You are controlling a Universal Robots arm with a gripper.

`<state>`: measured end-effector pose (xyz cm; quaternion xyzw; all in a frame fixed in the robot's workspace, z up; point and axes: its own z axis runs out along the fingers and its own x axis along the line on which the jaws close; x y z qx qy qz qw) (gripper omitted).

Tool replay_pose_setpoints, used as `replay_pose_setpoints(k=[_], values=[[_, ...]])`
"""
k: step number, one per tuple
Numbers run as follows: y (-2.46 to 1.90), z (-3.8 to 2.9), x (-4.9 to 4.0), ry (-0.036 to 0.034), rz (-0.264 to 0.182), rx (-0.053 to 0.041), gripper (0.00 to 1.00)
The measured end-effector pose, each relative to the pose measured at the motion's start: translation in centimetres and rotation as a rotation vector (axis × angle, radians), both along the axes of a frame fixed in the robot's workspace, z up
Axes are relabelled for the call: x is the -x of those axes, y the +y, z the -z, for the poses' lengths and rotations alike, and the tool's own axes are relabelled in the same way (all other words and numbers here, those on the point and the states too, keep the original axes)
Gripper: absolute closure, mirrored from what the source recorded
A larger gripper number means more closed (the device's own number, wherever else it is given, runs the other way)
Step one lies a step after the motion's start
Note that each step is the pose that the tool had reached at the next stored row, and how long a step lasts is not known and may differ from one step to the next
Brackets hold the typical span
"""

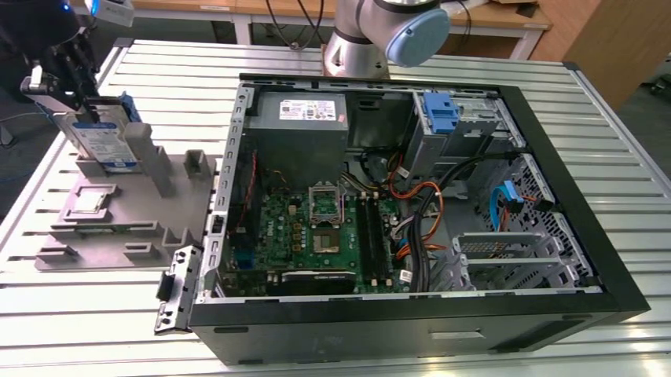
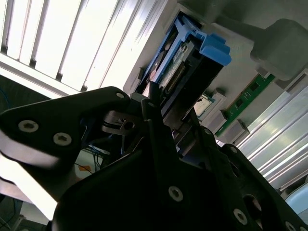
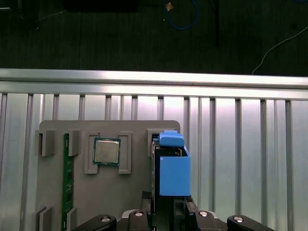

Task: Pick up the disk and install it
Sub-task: 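Pick up the disk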

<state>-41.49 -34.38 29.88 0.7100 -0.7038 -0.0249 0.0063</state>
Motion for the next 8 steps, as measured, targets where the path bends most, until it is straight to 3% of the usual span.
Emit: replay_pose_setpoints(k=[8], values=[[0.00, -0.67, -0.05, 0.0000, 0.000, 0.0000, 0.65]])
